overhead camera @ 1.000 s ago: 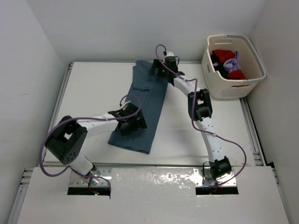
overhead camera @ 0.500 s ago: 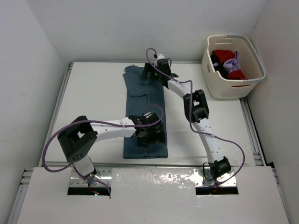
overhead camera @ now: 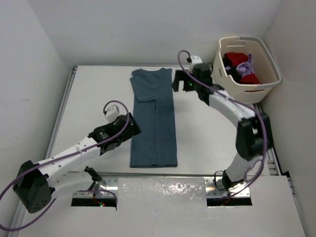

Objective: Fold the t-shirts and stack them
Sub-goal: Rotate the tshirt 90 degrees

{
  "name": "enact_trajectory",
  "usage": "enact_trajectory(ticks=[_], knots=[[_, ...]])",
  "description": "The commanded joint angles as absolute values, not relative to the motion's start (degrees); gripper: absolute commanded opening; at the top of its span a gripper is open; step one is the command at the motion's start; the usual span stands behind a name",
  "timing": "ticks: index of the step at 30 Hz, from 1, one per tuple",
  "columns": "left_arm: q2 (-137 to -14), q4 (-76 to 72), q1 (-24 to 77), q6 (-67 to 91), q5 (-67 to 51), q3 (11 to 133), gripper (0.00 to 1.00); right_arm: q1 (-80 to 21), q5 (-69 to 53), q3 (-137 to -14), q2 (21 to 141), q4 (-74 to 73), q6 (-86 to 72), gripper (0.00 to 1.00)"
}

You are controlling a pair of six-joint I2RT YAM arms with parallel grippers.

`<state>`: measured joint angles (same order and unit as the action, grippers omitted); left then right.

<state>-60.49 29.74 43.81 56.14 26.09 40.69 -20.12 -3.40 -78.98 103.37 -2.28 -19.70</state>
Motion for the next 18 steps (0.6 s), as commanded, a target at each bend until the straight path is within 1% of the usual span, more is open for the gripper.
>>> enact_trajectory(ticks=[1, 3, 4, 5, 6, 9, 10, 11, 12, 14, 15, 18], knots=[[-57.58, 27.23, 40.52, 53.26, 26.62, 36.3, 1.0, -19.51, -1.15, -62.79, 95.47, -0.44, -21.7, 0.99], [-57.04, 32.84, 40.17, 53.96, 25.5, 36.21, 1.0, -19.51, -0.26, -53.32, 89.6, 1.39, -24.5, 0.99], [-56.69, 33.65, 40.08, 53.7, 24.18, 35.25, 1.0, -19.51, -0.52, -51.52, 88.17, 1.06, -24.87, 0.99], [-56.69, 33.49, 39.9, 53.44, 22.26, 34.29, 1.0, -19.6, -0.88, -50.29, 87.2, -2.43, -25.05, 0.99], [-56.78, 30.61, 39.82, 52.83, 16.15, 31.15, 1.0, -19.69, -4.36, -48.27, 85.45, -3.59, -25.92, 0.99], [-58.88, 26.2, 39.81, 51.33, 7.51, 26.65, 1.0, -21.61, -8.87, -44.04, 81.67, -8.16, -25.49, 0.99], [-60.19, 25.5, 39.81, 51.24, 5.9, 25.76, 0.99, -23.97, -9.05, -42.99, 80.69, -10.26, -25.23, 0.99], [-60.47, 23.23, 39.81, 51.24, 3.8, 24.45, 0.98, -25.21, -10.53, -40.02, 79.73, -10.54, -24.62, 0.99], [-60.47, 21.99, 39.81, 51.07, 0.13, 21.91, 0.97, -26.36, -14.64, -38.25, 78.93, -10.55, -25.13, 0.99], [-58.89, 18.65, 39.9, 52.46, -3.68, 18.74, 0.92, -29.7, -18.18, -34.39, 77.61, -10.81, -26.01, 0.99], [-58.02, 17.68, 39.9, 53.25, -6.21, 15.5, 0.9, -30.49, -18.37, -33.58, 77.17, -11.51, -26.28, 0.99], [-54.06, 14.94, 39.99, 55.02, -9.75, 11.34, 0.84, -33.22, -17.14, -31.12, 75.33, -12.66, -26.8, 0.99]])
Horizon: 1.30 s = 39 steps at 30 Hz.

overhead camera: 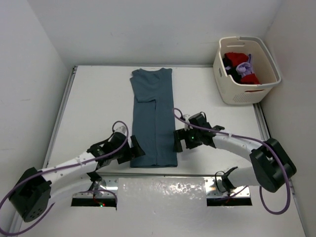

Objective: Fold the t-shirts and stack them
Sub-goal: Rotate the tshirt 90 degrees, then grab the bottom of the folded rectangular tshirt with both arms

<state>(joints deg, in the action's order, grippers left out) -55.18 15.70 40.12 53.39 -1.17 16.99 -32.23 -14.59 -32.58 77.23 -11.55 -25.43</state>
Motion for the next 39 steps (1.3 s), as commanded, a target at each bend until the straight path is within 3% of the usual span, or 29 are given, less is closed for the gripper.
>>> enact_trajectory(ticks=[1, 5, 10, 21, 26, 30, 33, 36, 39], knots=[[-53.7, 14.94, 39.99, 55.02, -10.02, 10.99, 0.8, -34.53, -18.7, -30.42, 74.8, -11.79, -27.15, 0.99], [-51.95, 18.61, 40.34, 55.19, -10.28, 10.28, 0.68, -37.96, -19.25, -26.73, 74.97, -11.69, -30.66, 0.99], [-50.1, 23.11, 42.01, 56.95, -9.76, 9.4, 0.66, -39.72, -19.25, -23.56, 73.92, -7.66, -34.01, 0.97], [-52.73, 23.82, 43.68, 58.36, -8.97, 8.53, 0.5, -40.08, -19.07, -21.09, 73.92, -7.38, -37.18, 0.8], [-54.49, 22.59, 44.3, 58.27, -8.53, 8.88, 0.31, -40.17, -21.18, -19.87, 73.92, -9.49, -37.88, 0.73], [-55.63, 21.02, 45.0, 58.27, -8.35, 8.96, 0.22, -40.52, -22.23, -19.33, 75.14, -7.65, -38.41, 0.63], [-55.72, 20.57, 45.7, 58.62, -8.35, 9.14, 0.13, -41.04, -22.24, -19.95, 75.94, -8.26, -38.41, 0.48], [-55.81, 20.66, 45.79, 57.83, -7.56, 9.84, 0.08, -41.04, -21.19, -20.3, 76.02, -7.65, -38.15, 0.42], [-56.07, 18.99, 45.79, 56.69, -6.95, 11.07, 0.0, -41.04, -19.34, -20.74, 76.81, -6.6, -37.71, 0.28]])
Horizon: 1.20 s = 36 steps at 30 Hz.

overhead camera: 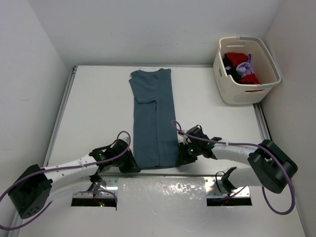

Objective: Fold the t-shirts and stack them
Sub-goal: Grab the bottom of the folded rectangular tshirt with both arms, then fold the folded rectangular tshirt in 1/3 of the way

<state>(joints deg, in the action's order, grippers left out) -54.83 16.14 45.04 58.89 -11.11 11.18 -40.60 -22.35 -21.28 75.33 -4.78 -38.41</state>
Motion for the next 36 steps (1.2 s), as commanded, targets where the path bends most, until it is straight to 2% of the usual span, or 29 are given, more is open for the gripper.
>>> enact_trajectory(ticks=[1, 2, 3, 4, 12, 16, 19, 24, 30, 36], knots=[[-56.16, 18.29, 45.88, 55.56, -6.6, 11.6, 0.0, -41.04, -18.99, -21.09, 76.99, -6.24, -37.1, 0.25], [-55.9, 17.93, 45.88, 55.2, -5.81, 12.47, 0.0, -41.04, -18.72, -21.18, 76.99, -5.54, -36.74, 0.2], [-55.64, 17.93, 45.97, 54.93, -5.28, 12.92, 0.0, -41.04, -18.29, -21.36, 76.99, -4.32, -36.39, 0.08], [-55.37, 17.67, 46.05, 53.89, -4.93, 13.79, 0.0, -41.04, -18.19, -21.71, 76.91, -3.44, -35.17, 0.0], [-48.0, 18.28, 46.23, 53.53, 0.52, 17.22, 0.0, -41.04, -15.91, -25.48, 75.15, -0.7, -29.8, 0.0], [-47.55, 19.24, 46.14, 51.34, 7.8, 23.0, 0.0, -41.04, -12.05, -31.71, 76.2, -3.07, -26.38, 0.0], [-50.35, 19.86, 46.06, 49.92, 15.53, 27.32, 0.0, -40.35, -7.3, -35.5, 77.51, -3.25, -25.31, 0.0], [-56.24, 18.99, 44.21, 46.94, 22.67, 34.61, 0.0, -36.13, -5.98, -42.61, 81.55, -1.94, -24.96, 0.0], [-66.07, 10.56, 39.91, 41.14, 25.31, 40.42, 0.0, -31.47, -7.39, -50.35, 87.53, 0.88, -26.01, 0.0], [-75.04, 3.61, 34.2, 36.05, 22.59, 46.66, 0.0, -29.27, -7.21, -57.91, 92.89, 1.76, -24.79, 0.0]])
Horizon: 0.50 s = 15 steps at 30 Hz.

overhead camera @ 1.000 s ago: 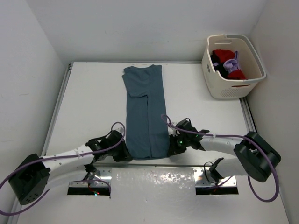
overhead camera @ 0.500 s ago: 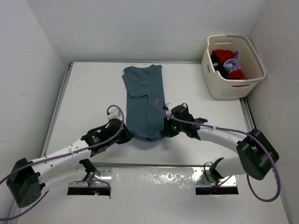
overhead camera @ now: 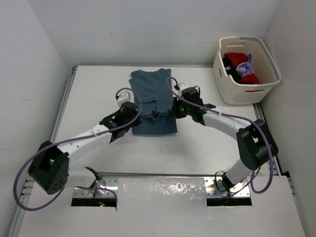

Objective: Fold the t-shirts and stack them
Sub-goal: Fold the folded rectangular tshirt in 1/3 of the way

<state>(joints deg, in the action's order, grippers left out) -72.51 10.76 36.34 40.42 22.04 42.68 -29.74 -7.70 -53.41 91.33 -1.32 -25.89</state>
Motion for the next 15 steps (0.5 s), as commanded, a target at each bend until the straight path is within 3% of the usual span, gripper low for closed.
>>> enact_trajectory(ticks=[1, 15], knots=[[-76.02, 3.26, 32.88, 35.86, 22.33, 47.37, 0.0, -28.57, -7.21, -58.53, 93.34, 2.11, -24.87, 0.0], [-89.55, -5.88, 25.85, 29.45, 15.74, 54.93, 0.0, -23.82, -8.96, -70.31, 105.02, 2.55, -23.55, 0.0]])
